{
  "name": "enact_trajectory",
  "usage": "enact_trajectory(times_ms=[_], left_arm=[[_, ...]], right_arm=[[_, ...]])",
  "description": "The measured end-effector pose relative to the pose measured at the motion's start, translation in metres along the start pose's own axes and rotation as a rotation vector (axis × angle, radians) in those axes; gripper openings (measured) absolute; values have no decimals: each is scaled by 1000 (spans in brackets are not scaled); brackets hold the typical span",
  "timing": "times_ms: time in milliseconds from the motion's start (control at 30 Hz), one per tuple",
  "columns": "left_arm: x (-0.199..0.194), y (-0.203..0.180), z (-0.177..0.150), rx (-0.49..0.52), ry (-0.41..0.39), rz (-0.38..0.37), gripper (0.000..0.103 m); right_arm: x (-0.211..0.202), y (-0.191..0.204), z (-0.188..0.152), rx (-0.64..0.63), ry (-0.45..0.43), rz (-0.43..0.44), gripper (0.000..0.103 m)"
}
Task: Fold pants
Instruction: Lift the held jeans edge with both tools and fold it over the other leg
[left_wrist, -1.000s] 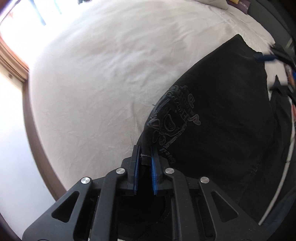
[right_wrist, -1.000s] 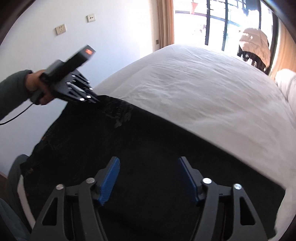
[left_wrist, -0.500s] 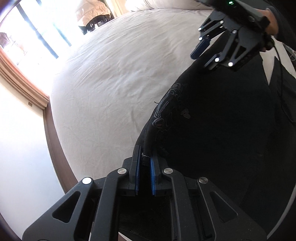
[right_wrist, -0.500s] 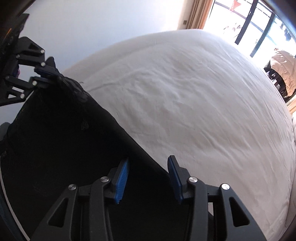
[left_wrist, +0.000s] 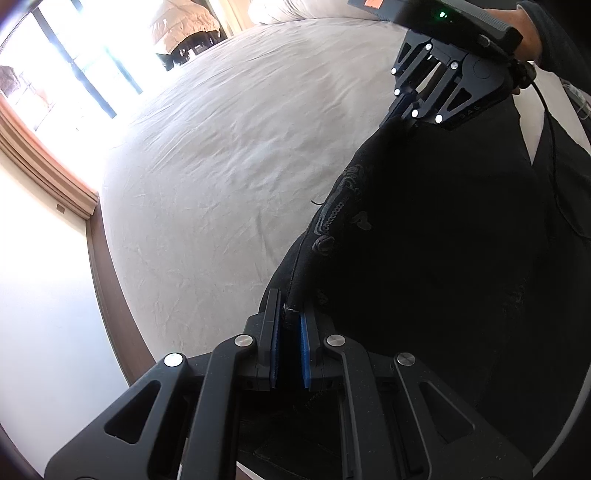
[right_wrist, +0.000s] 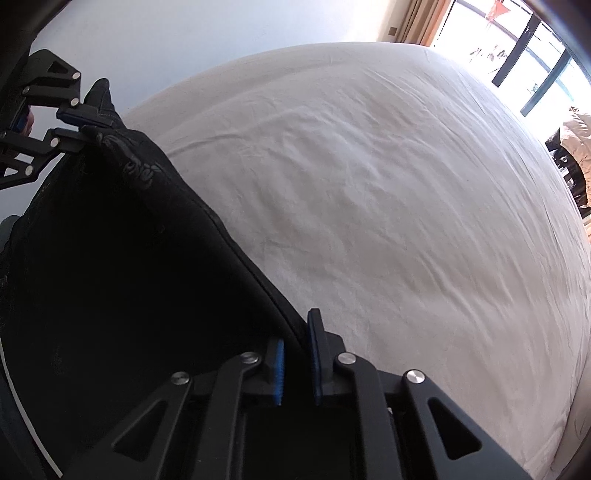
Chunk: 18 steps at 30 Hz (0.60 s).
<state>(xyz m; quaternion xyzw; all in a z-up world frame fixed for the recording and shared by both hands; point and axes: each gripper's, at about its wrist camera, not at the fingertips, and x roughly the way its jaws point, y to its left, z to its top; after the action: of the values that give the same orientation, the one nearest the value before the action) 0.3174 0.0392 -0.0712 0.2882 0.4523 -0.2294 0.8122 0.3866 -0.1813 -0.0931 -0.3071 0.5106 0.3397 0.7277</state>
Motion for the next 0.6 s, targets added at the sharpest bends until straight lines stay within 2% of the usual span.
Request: enact_trajectory(times_ms=[267, 600], left_arm=[[-12, -3, -1, -28, -16, 11, 7], [-52, -30, -15, -31, -48, 15, 7]], right_arm=[[-17, 7, 0, 57, -56, -20, 5], [-46, 48, -10, 116, -143, -36, 4]])
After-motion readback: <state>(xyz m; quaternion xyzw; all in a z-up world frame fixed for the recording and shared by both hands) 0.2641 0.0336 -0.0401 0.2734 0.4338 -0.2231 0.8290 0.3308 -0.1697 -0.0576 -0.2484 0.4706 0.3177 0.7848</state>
